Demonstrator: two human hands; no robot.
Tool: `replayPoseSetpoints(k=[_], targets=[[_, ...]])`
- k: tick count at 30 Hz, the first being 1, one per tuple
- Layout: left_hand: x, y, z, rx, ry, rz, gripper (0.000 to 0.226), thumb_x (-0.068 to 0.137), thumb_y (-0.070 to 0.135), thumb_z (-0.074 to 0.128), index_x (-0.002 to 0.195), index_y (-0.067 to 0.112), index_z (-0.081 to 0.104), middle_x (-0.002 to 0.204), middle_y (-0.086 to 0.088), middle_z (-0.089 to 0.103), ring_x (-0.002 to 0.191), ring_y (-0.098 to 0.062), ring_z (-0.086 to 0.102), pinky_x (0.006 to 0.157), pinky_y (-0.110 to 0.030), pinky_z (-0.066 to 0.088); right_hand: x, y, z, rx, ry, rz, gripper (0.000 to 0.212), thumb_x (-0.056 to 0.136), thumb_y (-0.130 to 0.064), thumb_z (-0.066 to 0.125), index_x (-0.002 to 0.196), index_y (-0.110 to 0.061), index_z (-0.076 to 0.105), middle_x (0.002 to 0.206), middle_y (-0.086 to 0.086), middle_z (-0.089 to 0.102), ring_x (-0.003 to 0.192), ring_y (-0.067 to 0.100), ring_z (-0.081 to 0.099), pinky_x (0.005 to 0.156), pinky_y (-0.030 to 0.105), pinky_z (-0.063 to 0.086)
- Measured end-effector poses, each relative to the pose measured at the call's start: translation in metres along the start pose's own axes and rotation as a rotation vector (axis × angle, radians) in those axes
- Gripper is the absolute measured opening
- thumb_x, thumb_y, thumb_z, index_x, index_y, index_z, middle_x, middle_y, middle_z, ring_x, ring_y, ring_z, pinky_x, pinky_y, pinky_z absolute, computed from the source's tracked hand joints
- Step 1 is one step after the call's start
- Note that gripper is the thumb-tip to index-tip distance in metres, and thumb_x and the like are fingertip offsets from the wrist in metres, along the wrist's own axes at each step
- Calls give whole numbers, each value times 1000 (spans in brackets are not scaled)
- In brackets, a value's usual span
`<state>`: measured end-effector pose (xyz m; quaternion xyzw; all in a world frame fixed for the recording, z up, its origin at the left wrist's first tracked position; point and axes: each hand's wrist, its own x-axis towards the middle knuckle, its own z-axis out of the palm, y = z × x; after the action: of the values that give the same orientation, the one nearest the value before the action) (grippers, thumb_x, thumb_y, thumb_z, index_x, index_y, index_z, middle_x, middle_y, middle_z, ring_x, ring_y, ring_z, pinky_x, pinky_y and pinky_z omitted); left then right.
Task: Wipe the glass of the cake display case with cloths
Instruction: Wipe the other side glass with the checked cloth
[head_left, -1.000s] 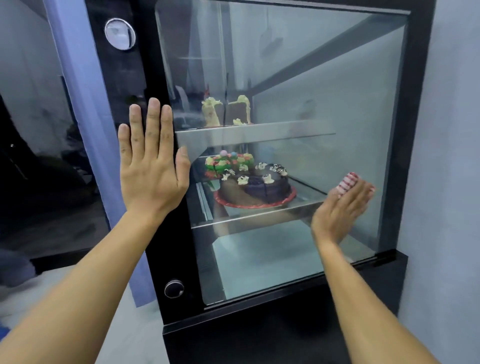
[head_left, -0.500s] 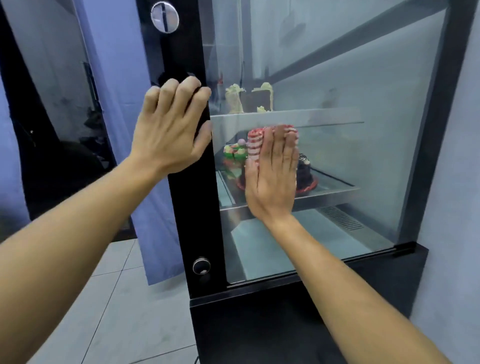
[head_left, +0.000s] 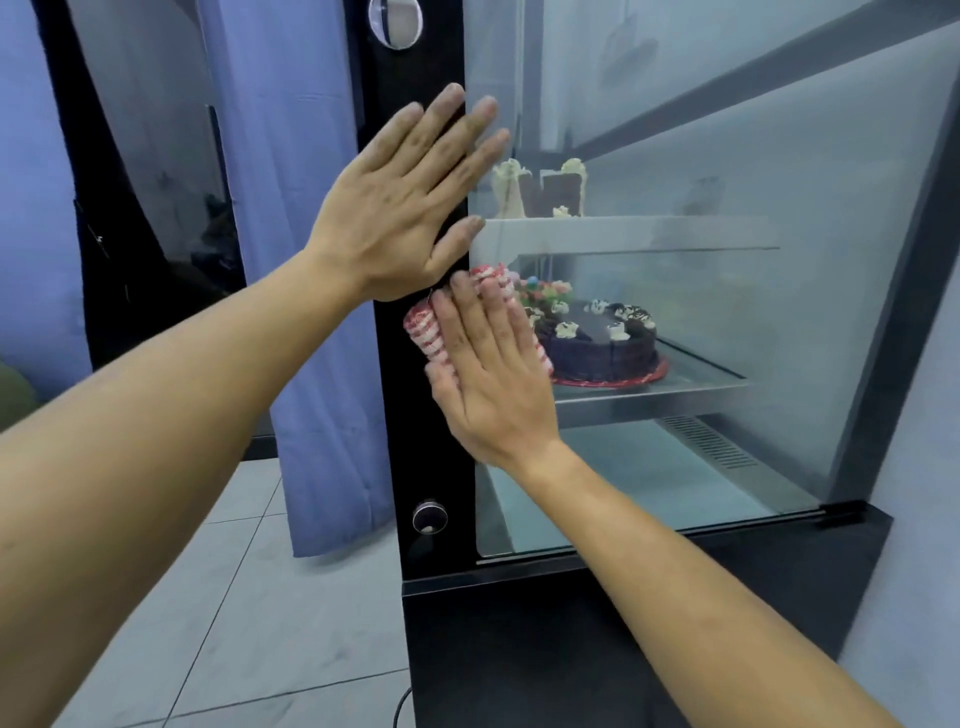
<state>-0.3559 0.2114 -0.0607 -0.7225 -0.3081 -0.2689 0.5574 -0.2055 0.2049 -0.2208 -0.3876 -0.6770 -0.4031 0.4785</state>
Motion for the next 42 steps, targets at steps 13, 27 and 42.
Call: replayPoseSetpoints(k=[13,27,42], targets=[[0,9,-2,-20,-23,-59,65,110,47,18,167,17,4,174,-9,4,161,-32,3,130,-50,4,-80,26,0,-127,-153,-238,65,107,-40,37,163,-13,16,171,4,-6,159,20,-2,130,39,-1],[-48,102,18,-128,26,-436,65,109,36,30,166,10,14,173,-11,11,160,-34,8,130,-48,3,-113,-24,6,60,-194,122,54,111,-36,28,161,-17,26,171,3,7,160,20,3,130,38,2],[-72,127,31,-137,80,-574,62,110,31,33,166,13,14,173,-10,9,160,-31,3,131,-46,3,-105,13,-5,140,-156,-20,60,109,-34,30,163,-16,12,173,2,-1,160,20,2,130,38,0]])
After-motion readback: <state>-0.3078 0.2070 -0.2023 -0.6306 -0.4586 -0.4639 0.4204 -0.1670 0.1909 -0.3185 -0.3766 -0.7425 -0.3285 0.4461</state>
